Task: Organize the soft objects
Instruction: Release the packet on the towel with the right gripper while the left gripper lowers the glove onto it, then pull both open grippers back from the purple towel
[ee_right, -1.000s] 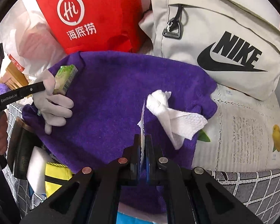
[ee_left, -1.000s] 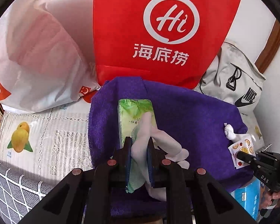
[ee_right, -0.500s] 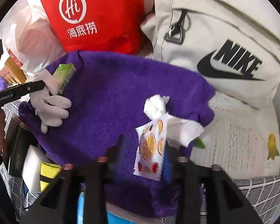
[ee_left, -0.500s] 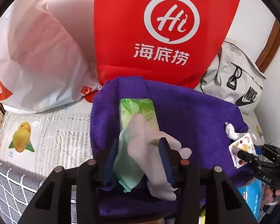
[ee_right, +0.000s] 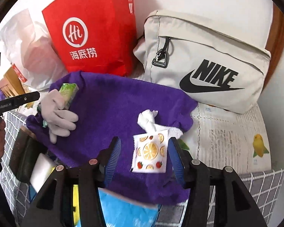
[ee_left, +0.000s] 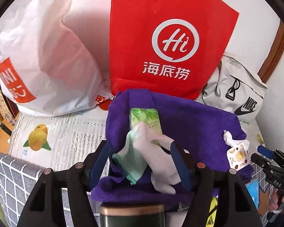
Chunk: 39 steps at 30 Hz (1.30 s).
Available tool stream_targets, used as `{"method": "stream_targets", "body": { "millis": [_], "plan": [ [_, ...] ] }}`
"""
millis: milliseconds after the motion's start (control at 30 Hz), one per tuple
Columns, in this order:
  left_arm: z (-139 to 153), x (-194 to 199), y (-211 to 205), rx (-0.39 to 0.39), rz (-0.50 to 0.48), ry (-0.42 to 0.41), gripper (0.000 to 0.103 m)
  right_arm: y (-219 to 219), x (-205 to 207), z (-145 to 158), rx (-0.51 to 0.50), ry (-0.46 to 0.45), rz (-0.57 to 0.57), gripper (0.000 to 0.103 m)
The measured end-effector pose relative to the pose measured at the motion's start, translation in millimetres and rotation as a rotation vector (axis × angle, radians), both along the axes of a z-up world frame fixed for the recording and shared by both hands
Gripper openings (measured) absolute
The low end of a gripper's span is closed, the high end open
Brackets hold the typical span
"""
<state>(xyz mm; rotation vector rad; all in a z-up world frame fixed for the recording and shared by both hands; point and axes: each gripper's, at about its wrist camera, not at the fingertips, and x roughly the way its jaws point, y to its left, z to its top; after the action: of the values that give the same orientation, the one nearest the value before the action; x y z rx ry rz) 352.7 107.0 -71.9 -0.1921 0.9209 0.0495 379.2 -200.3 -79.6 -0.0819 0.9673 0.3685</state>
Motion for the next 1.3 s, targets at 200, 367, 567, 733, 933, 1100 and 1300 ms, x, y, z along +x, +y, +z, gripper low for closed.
{"method": "stream_targets", "body": {
  "millis": [200, 367, 567, 733, 933, 1100, 1300],
  "plan": [
    [12, -30, -12, 0.009, -0.020, -0.014, 0.065, -3, -31, 12, 0.024, -0.015, 0.002, 0.052],
    [18, -63, -25, 0.011, -0.051, -0.019, 0.065, -2, -61, 21, 0.046, -0.020, 0.010, 0.052],
    [11, -104, -47, 0.006, -0.105, 0.000, 0.065, -3, -99, 25, 0.063, -0.026, 0.024, 0.052],
    [0, -134, -71, -0.004, -0.159, 0.015, 0.065, -5, -121, 22, 0.084, -0.026, 0.030, 0.052],
    [-14, -136, -93, 0.041, -0.197, 0.046, 0.065, -8, -134, 19, 0.088, -0.030, 0.046, 0.052],
    [-22, -132, -104, 0.091, -0.219, 0.065, 0.060, -20, -137, 17, 0.114, -0.028, 0.038, 0.052],
    [-35, -122, -118, 0.173, -0.251, 0.103, 0.059, -26, -134, 7, 0.133, -0.004, 0.031, 0.052]
  ]
}}
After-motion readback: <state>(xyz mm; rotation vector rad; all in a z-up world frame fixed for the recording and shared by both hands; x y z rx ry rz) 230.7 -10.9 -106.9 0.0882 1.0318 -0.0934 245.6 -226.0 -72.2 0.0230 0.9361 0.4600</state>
